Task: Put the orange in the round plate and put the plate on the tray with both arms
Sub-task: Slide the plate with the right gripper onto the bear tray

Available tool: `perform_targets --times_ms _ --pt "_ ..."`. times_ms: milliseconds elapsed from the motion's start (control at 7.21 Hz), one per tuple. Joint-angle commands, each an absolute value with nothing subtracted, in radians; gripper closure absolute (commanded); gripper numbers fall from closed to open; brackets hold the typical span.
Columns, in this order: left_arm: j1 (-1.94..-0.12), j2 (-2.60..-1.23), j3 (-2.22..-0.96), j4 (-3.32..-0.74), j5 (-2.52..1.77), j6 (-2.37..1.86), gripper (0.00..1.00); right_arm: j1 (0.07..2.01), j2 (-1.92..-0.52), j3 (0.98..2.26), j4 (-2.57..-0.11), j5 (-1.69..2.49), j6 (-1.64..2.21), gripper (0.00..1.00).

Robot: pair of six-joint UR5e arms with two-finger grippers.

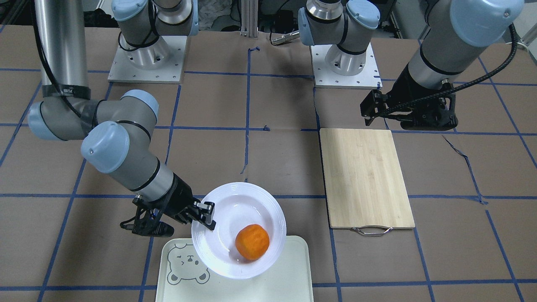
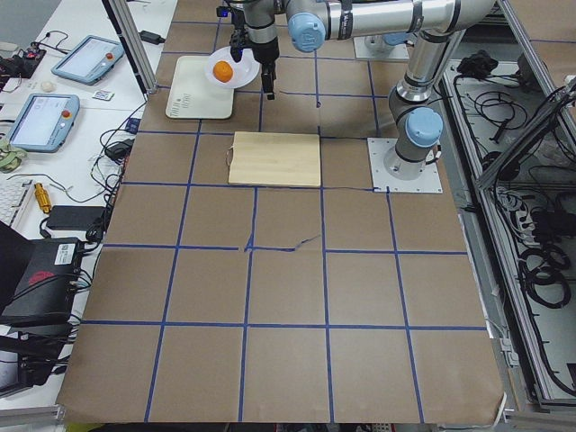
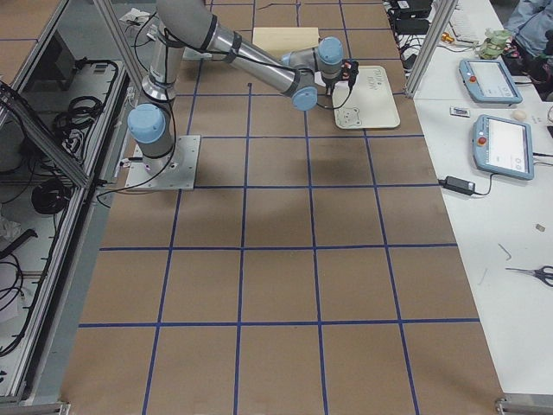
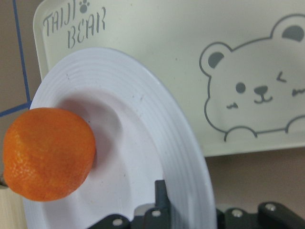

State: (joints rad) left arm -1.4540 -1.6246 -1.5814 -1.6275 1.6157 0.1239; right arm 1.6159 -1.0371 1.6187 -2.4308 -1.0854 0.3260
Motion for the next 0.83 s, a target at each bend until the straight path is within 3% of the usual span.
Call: perform_targets --times_ms 0,416,554,693 --pt "-1.454 -1.624 -1.583 -1.629 1.615 0.123 0.00 1.615 -0.843 1.386 -2.430 -1.089 0.327 1.00" --pt "-1.469 -1.626 -1.583 -1.626 1.618 0.124 0.00 1.595 -0.750 1.307 -2.437 -1.081 0.333 0.98" --pt "-1.488 -1.631 -1.583 -1.615 1.618 0.126 0.00 1.591 -0.747 1.305 -2.439 -1.088 0.336 0.81" --pt "-1.499 -1.628 -1.582 -1.605 1.618 0.127 0.00 1.574 -0.750 1.302 -2.439 -1.101 0.365 0.26"
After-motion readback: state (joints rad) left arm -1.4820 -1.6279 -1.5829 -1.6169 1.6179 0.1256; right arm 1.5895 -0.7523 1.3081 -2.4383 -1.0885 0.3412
